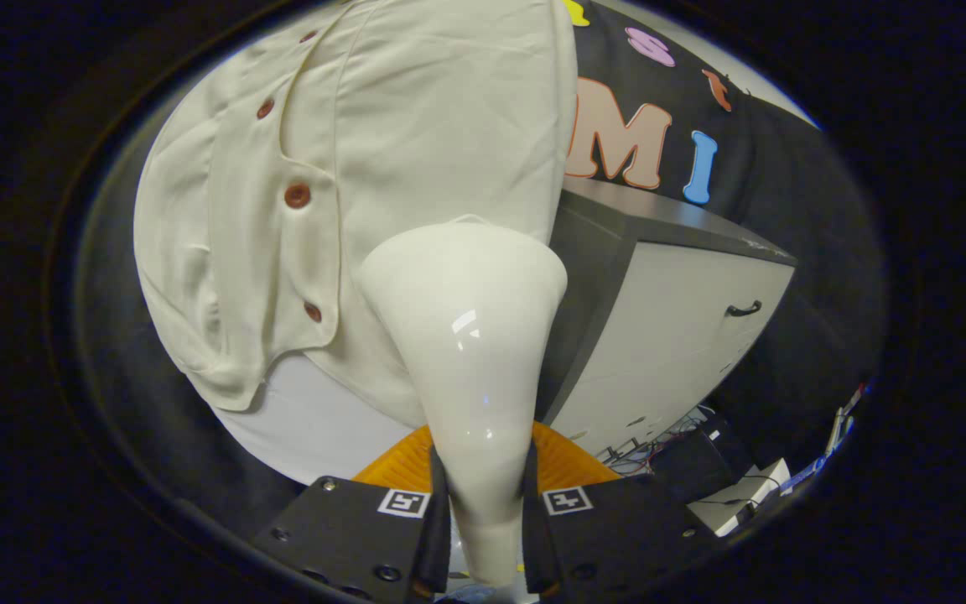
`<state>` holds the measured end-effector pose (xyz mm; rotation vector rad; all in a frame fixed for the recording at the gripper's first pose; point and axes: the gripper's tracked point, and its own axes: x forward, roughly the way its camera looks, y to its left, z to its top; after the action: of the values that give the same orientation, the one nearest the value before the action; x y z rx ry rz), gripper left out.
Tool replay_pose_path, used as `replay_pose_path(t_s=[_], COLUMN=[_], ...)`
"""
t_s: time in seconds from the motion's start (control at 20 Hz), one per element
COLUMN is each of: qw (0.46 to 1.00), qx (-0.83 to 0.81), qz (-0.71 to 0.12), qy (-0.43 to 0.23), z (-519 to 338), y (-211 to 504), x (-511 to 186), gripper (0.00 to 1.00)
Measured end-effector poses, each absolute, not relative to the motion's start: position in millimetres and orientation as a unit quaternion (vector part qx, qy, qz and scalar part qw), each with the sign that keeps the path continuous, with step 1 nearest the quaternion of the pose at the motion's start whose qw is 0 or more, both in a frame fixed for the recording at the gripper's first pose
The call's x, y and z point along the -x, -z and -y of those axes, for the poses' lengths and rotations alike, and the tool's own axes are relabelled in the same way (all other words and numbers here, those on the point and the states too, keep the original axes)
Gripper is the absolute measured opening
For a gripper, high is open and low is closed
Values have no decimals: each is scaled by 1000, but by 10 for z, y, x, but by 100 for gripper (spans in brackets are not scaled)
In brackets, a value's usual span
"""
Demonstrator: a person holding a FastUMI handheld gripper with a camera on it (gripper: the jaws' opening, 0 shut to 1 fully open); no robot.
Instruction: Iron the clothes twice with a garment steamer, once on the left side and once on the right side.
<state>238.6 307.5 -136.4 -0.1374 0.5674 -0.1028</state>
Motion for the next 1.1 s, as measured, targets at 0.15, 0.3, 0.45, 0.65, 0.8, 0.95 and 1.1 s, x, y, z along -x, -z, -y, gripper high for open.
replay_pose_path(t_s=[0.15, 0.3, 0.45, 0.65, 0.8, 0.95, 1.1], qw=[953, 948, 946, 940, 935, 930, 933], qx=[70, 74, 75, 73, 70, 74, 66], qz=[-290, -304, -310, -325, -339, -354, -350], qy=[53, 56, 61, 70, 71, 64, 43], z=[-3043, -3022, -3021, -2981, -2972, -3001, -3109], y=[1570, 1773, 1965, 2157, 2282, 2370, 2330], x=[-2353, -2310, -2289, -2241, -2173, -1982, -1728], gripper=[35, 35, 35, 35, 35, 35, 35])
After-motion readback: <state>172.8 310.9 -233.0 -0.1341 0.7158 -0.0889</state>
